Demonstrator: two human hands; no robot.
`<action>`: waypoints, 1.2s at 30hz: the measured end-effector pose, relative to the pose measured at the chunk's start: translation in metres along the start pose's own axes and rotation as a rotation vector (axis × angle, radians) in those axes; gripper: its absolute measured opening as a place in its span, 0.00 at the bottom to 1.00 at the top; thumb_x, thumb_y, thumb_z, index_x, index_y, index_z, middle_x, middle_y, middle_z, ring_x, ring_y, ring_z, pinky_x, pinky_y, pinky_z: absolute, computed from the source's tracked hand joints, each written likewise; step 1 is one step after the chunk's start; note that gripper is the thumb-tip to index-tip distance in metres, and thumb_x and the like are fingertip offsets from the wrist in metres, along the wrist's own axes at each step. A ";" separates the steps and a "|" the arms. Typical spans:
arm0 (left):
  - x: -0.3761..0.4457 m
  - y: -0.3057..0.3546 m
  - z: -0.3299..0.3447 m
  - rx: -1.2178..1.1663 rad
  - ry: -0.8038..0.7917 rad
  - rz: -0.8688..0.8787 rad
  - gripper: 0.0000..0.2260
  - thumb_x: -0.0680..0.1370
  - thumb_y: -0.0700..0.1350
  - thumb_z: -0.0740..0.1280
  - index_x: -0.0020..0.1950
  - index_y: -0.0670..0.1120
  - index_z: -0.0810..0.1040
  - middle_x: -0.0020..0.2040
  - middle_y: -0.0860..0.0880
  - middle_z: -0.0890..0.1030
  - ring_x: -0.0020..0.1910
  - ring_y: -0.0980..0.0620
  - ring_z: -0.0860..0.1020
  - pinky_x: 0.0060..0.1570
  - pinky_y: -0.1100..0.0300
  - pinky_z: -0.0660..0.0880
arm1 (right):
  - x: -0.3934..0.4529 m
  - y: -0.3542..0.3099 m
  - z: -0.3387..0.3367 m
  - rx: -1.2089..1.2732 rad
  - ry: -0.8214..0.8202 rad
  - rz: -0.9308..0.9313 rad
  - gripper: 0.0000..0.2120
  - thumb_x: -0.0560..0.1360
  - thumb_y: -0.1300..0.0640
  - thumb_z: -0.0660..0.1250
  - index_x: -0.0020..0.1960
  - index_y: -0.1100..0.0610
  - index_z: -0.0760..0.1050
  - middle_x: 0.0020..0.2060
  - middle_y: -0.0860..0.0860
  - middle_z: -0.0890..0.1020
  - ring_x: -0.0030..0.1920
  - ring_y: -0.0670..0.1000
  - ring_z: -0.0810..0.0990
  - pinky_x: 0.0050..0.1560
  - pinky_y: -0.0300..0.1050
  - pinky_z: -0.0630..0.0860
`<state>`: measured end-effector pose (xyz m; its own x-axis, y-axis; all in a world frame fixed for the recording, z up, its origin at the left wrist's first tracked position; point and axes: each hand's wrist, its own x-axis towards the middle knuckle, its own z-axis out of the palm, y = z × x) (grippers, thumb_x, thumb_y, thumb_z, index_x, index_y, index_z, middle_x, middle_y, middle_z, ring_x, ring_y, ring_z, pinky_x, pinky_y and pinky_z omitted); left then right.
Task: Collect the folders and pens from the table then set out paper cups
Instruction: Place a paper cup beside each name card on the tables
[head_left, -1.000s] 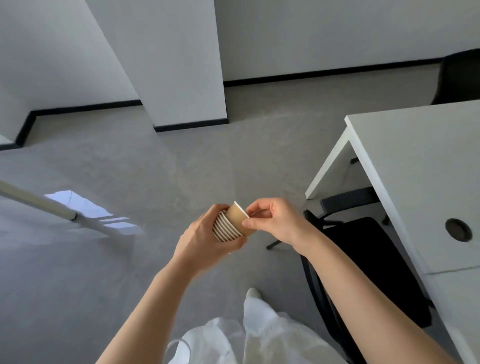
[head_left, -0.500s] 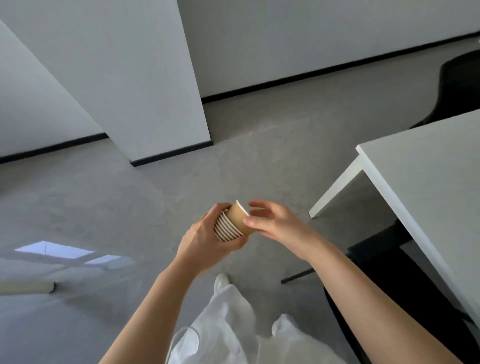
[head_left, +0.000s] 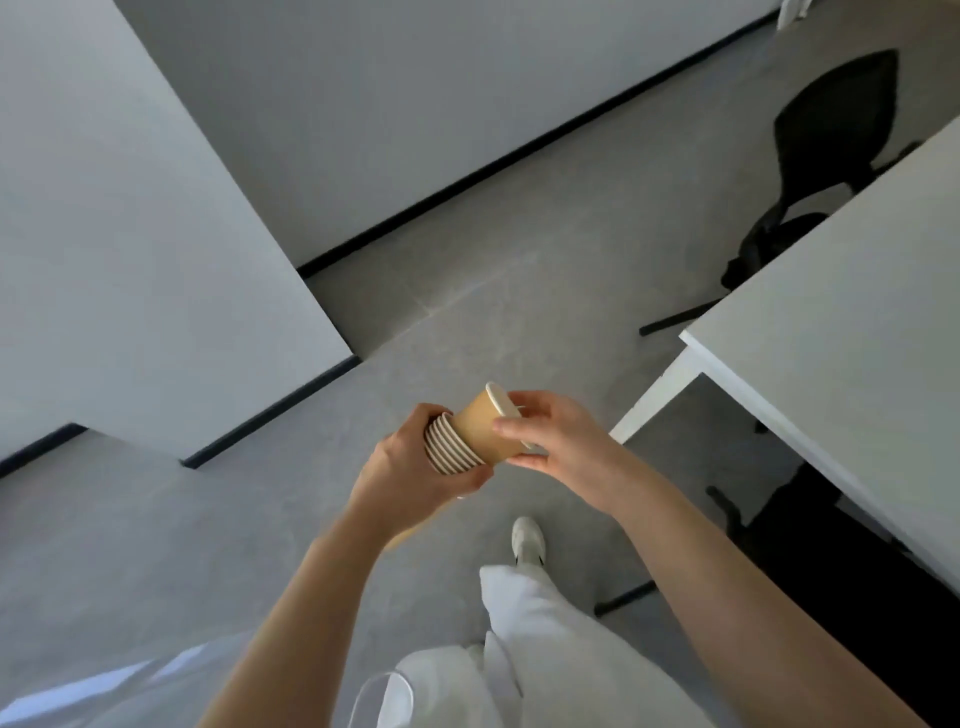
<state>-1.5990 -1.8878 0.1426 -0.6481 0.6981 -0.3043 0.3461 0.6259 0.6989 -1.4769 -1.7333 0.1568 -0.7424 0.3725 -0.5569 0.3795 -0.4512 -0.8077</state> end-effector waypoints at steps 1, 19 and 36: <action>0.017 0.005 -0.001 0.010 -0.017 0.000 0.29 0.58 0.62 0.76 0.56 0.60 0.71 0.48 0.58 0.79 0.45 0.58 0.79 0.44 0.54 0.80 | 0.009 -0.008 -0.007 0.020 0.026 -0.006 0.23 0.70 0.56 0.74 0.64 0.55 0.73 0.57 0.54 0.80 0.58 0.51 0.81 0.61 0.50 0.78; 0.346 0.160 0.009 0.025 -0.178 0.206 0.30 0.56 0.62 0.76 0.56 0.61 0.71 0.47 0.56 0.80 0.43 0.55 0.81 0.42 0.49 0.81 | 0.200 -0.194 -0.196 0.403 0.354 -0.069 0.28 0.68 0.57 0.76 0.65 0.53 0.71 0.64 0.57 0.74 0.61 0.58 0.77 0.58 0.55 0.79; 0.600 0.289 0.025 0.166 -0.556 0.484 0.28 0.64 0.56 0.79 0.58 0.60 0.69 0.46 0.55 0.78 0.40 0.56 0.80 0.37 0.57 0.80 | 0.315 -0.278 -0.296 0.548 0.873 -0.212 0.24 0.73 0.57 0.73 0.66 0.52 0.68 0.58 0.51 0.77 0.56 0.51 0.80 0.49 0.44 0.81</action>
<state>-1.8704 -1.2796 0.1457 0.0254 0.9534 -0.3007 0.6312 0.2180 0.7443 -1.6528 -1.2501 0.1480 -0.0263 0.8433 -0.5368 -0.1750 -0.5326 -0.8281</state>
